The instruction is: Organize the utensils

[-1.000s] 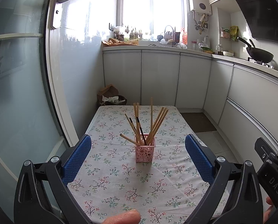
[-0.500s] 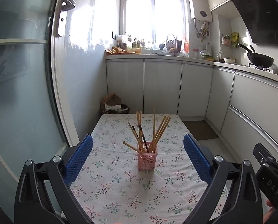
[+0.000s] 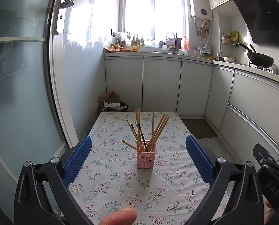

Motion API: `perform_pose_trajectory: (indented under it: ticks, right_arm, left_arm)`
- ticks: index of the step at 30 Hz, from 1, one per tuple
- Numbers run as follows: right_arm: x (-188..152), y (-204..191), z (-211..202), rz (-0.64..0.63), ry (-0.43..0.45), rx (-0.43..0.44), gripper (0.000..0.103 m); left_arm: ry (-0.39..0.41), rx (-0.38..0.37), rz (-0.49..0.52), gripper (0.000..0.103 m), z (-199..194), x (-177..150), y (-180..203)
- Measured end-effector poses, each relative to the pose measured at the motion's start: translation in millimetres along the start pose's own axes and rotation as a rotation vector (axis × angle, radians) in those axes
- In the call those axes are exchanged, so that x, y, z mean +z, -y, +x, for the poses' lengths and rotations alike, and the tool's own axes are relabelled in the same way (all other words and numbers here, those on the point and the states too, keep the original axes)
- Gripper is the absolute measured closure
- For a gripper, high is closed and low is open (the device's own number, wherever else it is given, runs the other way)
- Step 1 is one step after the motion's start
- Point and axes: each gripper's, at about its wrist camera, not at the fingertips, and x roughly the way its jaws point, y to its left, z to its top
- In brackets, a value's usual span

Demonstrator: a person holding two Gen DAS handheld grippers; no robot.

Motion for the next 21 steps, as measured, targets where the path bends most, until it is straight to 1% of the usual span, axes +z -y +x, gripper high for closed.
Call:
perform_pose_trajectory:
  ticks: [21]
  right_arm:
    - [0.5, 0.6, 1.5, 0.000, -0.001, 0.001, 0.006]
  left_arm:
    - [-0.005, -0.001, 0.013, 0.007, -0.7, -3.1, 4.3]
